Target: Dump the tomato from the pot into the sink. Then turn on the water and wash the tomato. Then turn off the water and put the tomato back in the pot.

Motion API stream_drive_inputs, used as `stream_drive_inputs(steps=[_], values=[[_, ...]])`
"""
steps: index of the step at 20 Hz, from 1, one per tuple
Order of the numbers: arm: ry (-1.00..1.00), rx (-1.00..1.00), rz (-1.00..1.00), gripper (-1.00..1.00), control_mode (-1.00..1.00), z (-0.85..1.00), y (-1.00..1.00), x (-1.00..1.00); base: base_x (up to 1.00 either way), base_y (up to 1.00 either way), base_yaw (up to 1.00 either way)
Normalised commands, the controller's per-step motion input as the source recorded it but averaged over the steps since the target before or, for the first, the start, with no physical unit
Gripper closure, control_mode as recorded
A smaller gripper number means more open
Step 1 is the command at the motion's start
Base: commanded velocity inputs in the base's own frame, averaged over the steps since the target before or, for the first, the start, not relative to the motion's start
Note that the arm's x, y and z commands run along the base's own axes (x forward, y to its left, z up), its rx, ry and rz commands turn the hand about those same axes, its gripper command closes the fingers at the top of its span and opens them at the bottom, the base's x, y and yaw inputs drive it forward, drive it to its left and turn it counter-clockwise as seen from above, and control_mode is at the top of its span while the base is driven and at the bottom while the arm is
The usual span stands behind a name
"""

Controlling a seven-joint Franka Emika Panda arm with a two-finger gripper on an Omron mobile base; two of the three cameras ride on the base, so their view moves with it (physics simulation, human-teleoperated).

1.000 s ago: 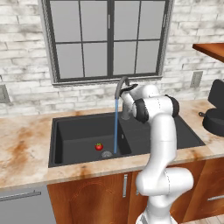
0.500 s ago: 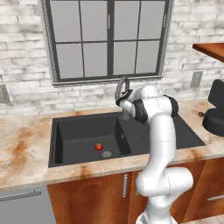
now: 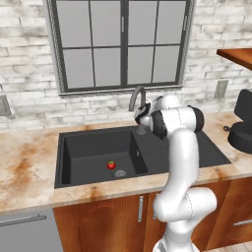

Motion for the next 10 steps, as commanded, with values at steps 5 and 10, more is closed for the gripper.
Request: stream_drive_inputs(steps=[5,10], values=[[0.0,0.0,0.0,-1.0,-1.0,0.57,-0.03,-0.78,0.0,0.0,0.0],[0.0,0.0,0.0,-1.0,-1.0,0.43,-0.12,-0.47,0.0,0.0,0.0]])
